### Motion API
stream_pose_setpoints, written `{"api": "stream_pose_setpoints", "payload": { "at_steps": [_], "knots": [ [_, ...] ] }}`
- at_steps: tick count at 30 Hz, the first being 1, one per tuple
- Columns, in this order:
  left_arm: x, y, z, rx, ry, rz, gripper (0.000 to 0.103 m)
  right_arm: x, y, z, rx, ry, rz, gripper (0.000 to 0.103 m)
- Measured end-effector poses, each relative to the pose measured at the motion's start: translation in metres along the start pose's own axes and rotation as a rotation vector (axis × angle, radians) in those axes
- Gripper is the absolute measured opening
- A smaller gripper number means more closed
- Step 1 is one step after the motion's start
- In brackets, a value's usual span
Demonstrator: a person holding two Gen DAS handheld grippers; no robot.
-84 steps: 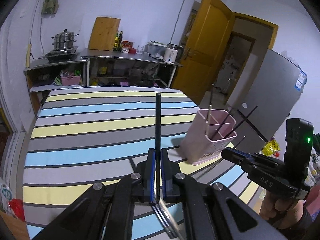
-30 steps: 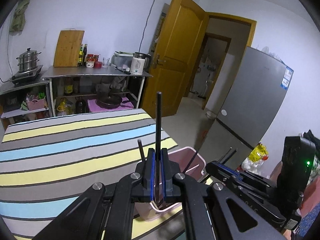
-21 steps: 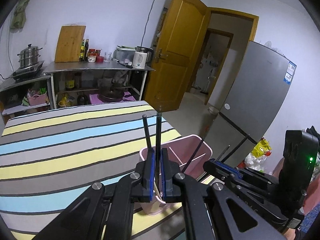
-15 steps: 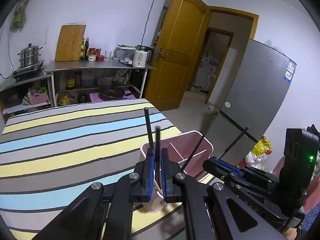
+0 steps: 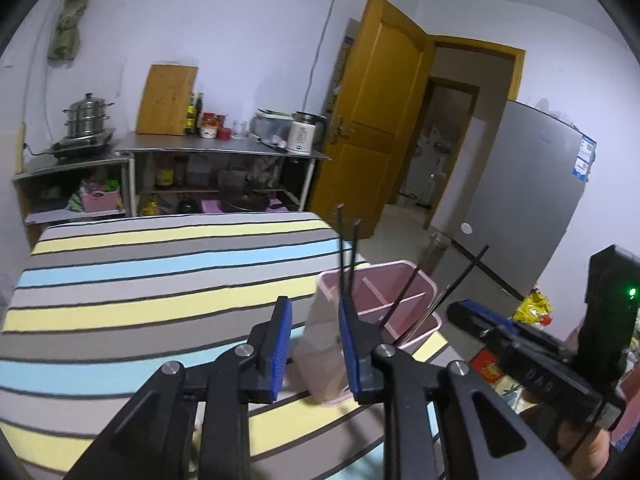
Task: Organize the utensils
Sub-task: 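Lower both chopsticks into the pink holder and open both grippers, then move both open grippers back to the remaining chopsticks on the cloth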
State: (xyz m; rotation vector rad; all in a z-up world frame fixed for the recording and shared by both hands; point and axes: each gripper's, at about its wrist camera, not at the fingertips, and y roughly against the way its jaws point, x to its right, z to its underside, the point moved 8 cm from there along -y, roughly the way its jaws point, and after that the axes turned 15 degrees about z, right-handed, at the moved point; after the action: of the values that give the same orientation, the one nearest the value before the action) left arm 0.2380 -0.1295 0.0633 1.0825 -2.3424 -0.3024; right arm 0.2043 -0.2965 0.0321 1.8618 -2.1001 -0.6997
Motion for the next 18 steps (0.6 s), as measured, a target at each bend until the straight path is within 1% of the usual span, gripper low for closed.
{"api": "stream_pose_setpoints", "payload": {
  "at_steps": [3, 8, 10, 12, 15, 18],
  "knots": [
    [-0.006, 0.014, 0.016, -0.005, 0.006, -0.025, 0.024, -0.003, 0.006, 0.007, 0.001, 0.001, -0.001, 0.024],
    [-0.02, 0.033, 0.049, -0.038, 0.032, -0.07, 0.024, -0.01, 0.014, 0.027, -0.011, 0.014, -0.018, 0.024],
    [-0.027, 0.041, 0.065, -0.055, 0.038, -0.094, 0.024, -0.016, 0.021, 0.035, 0.027, 0.044, -0.021, 0.024],
    [-0.032, 0.048, 0.079, -0.073, 0.045, -0.113, 0.024, -0.023, 0.022, 0.044, 0.002, 0.065, -0.029, 0.024],
    [-0.036, 0.058, 0.1, -0.101, 0.039, -0.116, 0.024, -0.031, 0.024, 0.062, -0.033, 0.065, -0.051, 0.024],
    [-0.041, 0.068, 0.119, -0.119, 0.04, -0.139, 0.024, -0.041, 0.023, 0.083, -0.081, 0.07, -0.072, 0.024]
  ]
}}
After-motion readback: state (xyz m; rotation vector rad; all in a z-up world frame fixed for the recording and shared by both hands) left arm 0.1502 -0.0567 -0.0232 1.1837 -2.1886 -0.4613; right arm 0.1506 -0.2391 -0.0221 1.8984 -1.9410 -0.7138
